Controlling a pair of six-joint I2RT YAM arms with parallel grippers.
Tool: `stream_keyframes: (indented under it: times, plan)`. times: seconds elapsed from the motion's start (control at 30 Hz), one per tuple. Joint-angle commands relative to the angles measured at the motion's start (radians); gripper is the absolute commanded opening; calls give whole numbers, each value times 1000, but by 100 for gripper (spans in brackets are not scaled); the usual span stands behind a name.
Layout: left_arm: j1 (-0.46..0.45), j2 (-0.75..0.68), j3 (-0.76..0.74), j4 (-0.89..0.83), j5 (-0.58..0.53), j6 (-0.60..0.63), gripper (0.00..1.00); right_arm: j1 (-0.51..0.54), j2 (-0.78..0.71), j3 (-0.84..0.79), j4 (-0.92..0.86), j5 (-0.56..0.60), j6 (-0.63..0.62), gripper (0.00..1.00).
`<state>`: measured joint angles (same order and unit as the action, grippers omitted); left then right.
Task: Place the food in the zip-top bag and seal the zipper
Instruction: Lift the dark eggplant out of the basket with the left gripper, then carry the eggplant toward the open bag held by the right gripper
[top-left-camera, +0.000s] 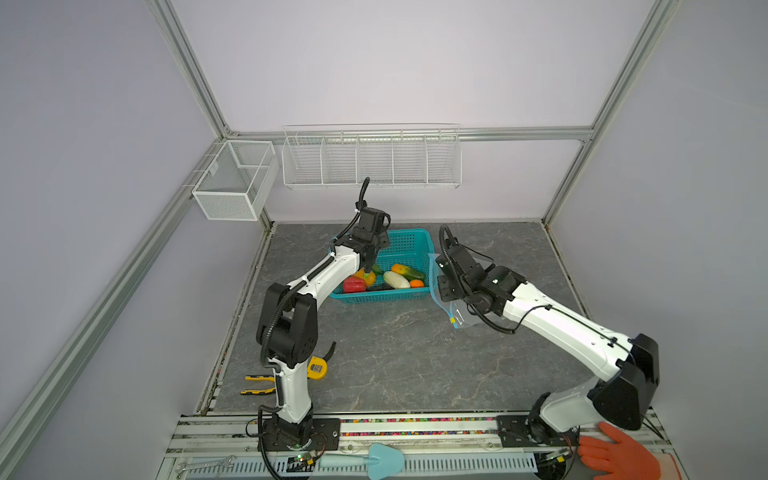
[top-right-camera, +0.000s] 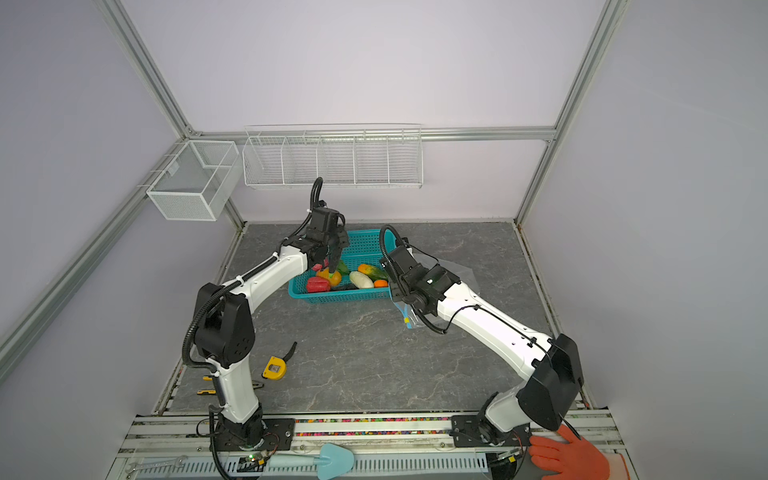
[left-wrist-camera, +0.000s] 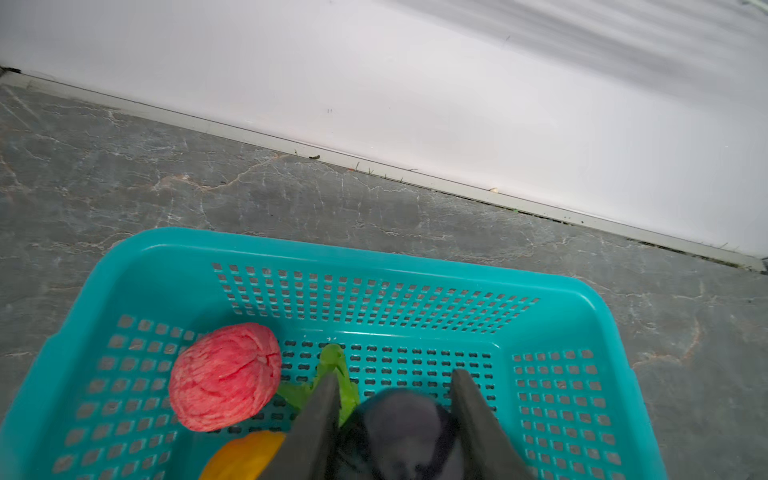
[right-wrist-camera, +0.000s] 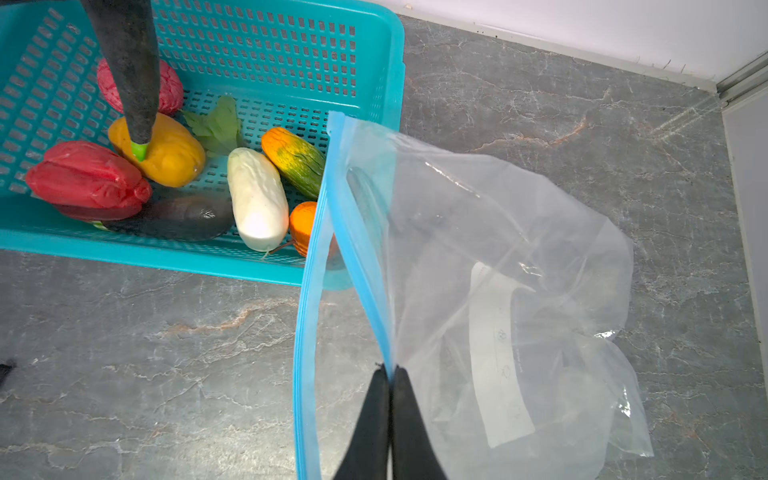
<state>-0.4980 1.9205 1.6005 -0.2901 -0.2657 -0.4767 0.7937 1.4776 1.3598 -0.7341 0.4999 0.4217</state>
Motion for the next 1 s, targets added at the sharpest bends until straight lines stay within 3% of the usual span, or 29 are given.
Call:
stream_keyframes:
  times: [0.0, 0.43, 0.8, 0.97]
  plan:
    - [4, -33, -11, 58, 55, -71, 26, -6, 1, 24, 16, -6, 15, 6]
    - [44, -277, -229, 208, 164, -298, 20, -29, 30, 55, 21, -49, 58, 6]
    - [64, -388, -487, 609, 337, -623, 15, -47, 34, 71, 36, -113, 109, 6]
    - [48, -404, -537, 739, 395, -700, 13, -61, 41, 84, 19, -165, 127, 6]
